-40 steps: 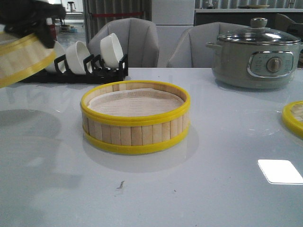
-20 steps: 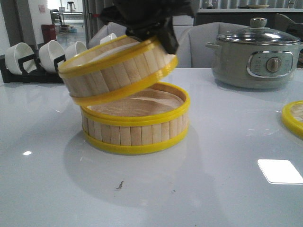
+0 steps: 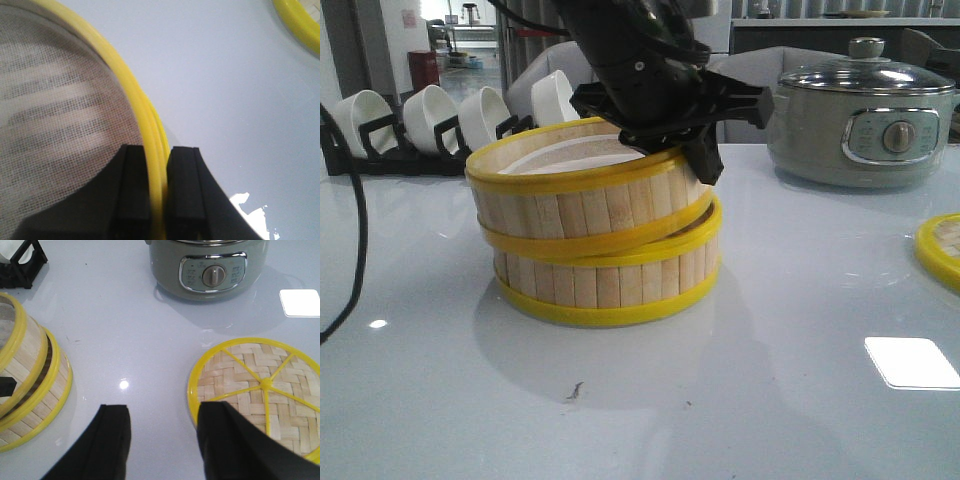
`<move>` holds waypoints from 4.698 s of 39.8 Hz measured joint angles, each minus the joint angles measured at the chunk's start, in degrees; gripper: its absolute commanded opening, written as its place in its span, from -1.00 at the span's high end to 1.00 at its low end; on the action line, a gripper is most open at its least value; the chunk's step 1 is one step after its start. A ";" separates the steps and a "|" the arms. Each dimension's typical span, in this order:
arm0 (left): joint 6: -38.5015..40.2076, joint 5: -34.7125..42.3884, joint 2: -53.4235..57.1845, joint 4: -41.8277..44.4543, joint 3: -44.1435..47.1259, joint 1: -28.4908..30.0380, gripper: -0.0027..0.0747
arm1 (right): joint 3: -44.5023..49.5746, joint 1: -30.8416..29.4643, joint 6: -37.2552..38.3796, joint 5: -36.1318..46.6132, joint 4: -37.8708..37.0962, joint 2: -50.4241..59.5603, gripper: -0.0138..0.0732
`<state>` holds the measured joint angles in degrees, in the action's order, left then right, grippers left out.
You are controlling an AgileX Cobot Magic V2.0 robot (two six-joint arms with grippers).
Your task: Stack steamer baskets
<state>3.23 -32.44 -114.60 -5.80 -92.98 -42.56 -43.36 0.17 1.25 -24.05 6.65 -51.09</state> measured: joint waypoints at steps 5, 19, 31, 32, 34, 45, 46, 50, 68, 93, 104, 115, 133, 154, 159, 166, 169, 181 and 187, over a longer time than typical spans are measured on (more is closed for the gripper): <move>0.00 0.22 -0.18 -1.18 0.00 -0.21 0.70 | 0.00 0.00 0.00 -0.09 0.00 0.00 -0.30; 0.00 0.45 -0.90 -1.27 -0.09 -0.78 0.70 | 0.00 0.00 0.00 -0.13 0.00 0.00 -0.30; 0.00 0.45 -0.99 -2.73 -0.09 -0.78 0.70 | 0.00 0.00 0.00 -0.13 0.00 0.00 -0.30; 0.00 0.59 -0.99 -3.24 -0.09 -0.78 0.70 | 0.00 0.00 0.00 -0.13 0.00 0.00 -0.30; 0.00 0.87 -0.99 -3.88 -0.09 -1.04 0.70 | 0.00 0.00 0.00 -0.13 0.00 0.00 -0.30; -0.44 0.96 -1.60 -4.12 -0.09 -0.98 0.70 | 0.00 0.00 0.00 -0.22 0.00 0.00 -0.30; -0.44 0.96 -1.60 -4.12 -0.09 -0.98 0.70 | 0.00 0.00 0.00 -0.22 0.00 0.00 -0.30; -0.44 0.96 -1.60 -4.12 -0.09 -0.98 0.70 | 0.00 0.00 0.00 -0.22 0.00 0.00 -0.30; -1.38 0.11 -1.37 -2.08 -1.47 -0.98 0.05 | 0.00 0.00 0.00 -0.35 0.00 0.00 -0.30; -1.56 -4.30 3.50 -0.23 -8.88 3.39 0.71 | 0.00 0.00 0.00 -0.35 0.00 0.00 -0.30; -1.65 -8.43 14.80 0.20 -9.95 20.21 0.71 | 0.00 0.00 0.00 -0.35 0.00 0.00 -0.30; -1.79 -10.61 32.27 1.92 -2.30 35.41 0.71 | 0.00 0.00 0.00 -0.35 0.00 0.00 -0.30; -1.91 0.13 66.61 4.16 37.33 34.36 0.71 | 0.00 0.00 0.00 -0.35 0.00 0.00 -0.30; -1.91 9.31 89.32 3.35 68.10 33.00 0.71 | 0.00 0.00 0.00 -0.85 0.00 0.00 -0.30; -1.91 9.59 89.32 3.35 68.25 33.00 0.71 | 0.00 0.00 0.00 -1.27 0.00 0.00 -0.30; -1.91 9.60 89.32 3.35 68.25 33.00 0.71 | 0.00 0.00 0.00 -1.40 0.00 0.00 -0.20; -1.91 9.70 89.32 3.35 68.25 33.00 0.71 | 0.00 0.00 0.00 -1.94 0.00 0.00 0.00; -1.91 9.70 89.32 3.35 68.25 33.00 0.71 | 0.00 0.00 0.00 -5.25 -0.09 0.00 0.59; -1.91 9.70 89.32 3.35 68.25 33.00 0.71 | 0.00 0.00 0.00 -6.73 -0.09 0.00 0.58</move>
<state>1.32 -22.74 -25.28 -2.45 -24.73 -9.56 -43.36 0.17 1.25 -30.78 6.56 -51.09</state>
